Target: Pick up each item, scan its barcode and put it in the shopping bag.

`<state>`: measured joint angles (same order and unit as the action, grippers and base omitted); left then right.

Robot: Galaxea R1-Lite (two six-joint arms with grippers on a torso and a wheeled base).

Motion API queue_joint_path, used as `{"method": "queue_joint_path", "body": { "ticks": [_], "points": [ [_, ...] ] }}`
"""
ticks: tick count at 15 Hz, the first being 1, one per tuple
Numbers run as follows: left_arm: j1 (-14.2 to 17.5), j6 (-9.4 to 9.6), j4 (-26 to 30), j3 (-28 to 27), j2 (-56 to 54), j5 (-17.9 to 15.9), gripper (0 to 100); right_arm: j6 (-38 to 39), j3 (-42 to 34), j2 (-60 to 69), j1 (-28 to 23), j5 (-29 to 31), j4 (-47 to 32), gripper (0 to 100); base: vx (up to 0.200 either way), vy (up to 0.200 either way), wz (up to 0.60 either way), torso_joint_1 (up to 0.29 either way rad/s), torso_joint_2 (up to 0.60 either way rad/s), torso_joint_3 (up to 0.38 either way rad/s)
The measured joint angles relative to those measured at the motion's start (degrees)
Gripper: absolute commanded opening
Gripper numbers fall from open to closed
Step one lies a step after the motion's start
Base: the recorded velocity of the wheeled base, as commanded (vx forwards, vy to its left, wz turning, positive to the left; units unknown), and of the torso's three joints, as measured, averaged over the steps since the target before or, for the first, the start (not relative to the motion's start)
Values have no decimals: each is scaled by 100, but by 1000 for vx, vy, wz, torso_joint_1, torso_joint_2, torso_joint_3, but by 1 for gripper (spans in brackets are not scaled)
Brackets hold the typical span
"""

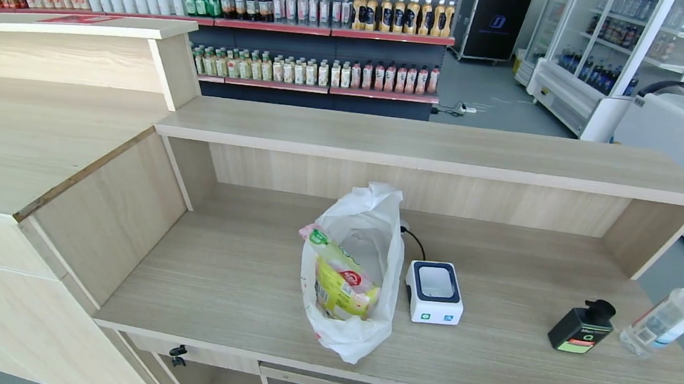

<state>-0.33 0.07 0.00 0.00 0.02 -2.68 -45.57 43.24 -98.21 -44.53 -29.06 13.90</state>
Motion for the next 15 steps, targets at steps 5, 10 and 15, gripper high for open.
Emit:
{"method": "queue_joint_path", "body": {
  "ticks": [5,10,15],
  "points": [
    [0,2,2,0,0,1,100,-38,196,-829,724,-132,13,100,0,0,0,0,0,0],
    [-2,2,0,0,0,1,100,-325,328,-1412,1143,-334,176,100,0,0,0,0,0,0],
    [-2,2,0,0,0,0,100,-351,402,-1849,1402,-451,692,100,0,0,0,0,0,0]
  ]
}}
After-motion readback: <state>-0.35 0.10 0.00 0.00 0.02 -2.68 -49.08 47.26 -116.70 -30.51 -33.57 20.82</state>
